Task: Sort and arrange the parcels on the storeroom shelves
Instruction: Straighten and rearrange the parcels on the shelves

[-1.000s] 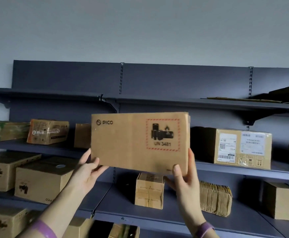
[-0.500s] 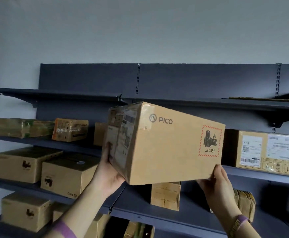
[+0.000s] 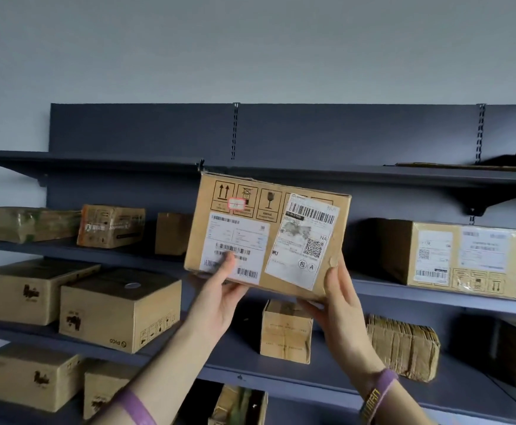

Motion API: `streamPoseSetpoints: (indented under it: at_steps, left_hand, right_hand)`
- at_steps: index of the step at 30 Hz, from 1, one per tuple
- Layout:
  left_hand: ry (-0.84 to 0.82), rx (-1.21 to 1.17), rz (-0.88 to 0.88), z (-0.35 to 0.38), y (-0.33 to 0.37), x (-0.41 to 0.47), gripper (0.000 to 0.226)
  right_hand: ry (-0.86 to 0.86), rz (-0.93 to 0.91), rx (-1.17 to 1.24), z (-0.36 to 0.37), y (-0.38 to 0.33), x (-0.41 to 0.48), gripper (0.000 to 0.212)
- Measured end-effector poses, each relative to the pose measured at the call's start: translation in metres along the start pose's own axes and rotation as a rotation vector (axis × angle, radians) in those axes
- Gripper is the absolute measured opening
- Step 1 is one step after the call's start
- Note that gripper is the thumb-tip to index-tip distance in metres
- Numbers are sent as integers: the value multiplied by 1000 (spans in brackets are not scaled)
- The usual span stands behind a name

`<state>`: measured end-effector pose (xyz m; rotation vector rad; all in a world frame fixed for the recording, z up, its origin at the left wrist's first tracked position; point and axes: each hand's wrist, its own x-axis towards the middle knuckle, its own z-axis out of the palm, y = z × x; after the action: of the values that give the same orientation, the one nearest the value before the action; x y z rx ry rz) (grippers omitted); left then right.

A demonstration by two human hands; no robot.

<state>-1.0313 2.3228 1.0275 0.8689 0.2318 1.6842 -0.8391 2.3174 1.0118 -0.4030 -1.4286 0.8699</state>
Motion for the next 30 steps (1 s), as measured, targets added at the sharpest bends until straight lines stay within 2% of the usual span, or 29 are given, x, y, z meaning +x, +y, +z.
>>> streamPoseSetpoints:
  at_steps: [8, 10, 11, 13, 14, 19, 26, 28, 30]
  left_hand:
    - [27, 128, -53, -20, -14, 13, 47]
    - [97, 301, -11, -28, -13, 22, 54]
    - [132, 462, 2, -33, -13, 28, 55]
    - [187, 775, 12, -40, -16, 41, 51]
    - [204, 857, 17, -42, -20, 49, 47]
    - [193, 1060, 55, -56, -40, 88, 45]
    - [185, 1338, 67, -89, -61, 155, 47]
    - [149, 1369, 49, -101, -66, 175, 50]
    - [139, 1433, 57, -110, -71, 193, 51]
  right_hand:
    - [64, 6, -6, -36, 15, 9, 55]
    - [79, 22, -9, -44, 20, 15, 58]
    - [89, 32, -18, -48, 22, 20, 60]
    - [112, 57, -50, -56, 29, 29, 63]
    - [123, 68, -79, -60, 34, 34, 63]
    - [157, 90, -392, -77, 64, 59, 46]
    - [198, 175, -771, -92, 113, 107, 41]
    - [192, 251, -884, -98, 128, 122, 43]
    - [183, 329, -999, -102, 142, 135, 54]
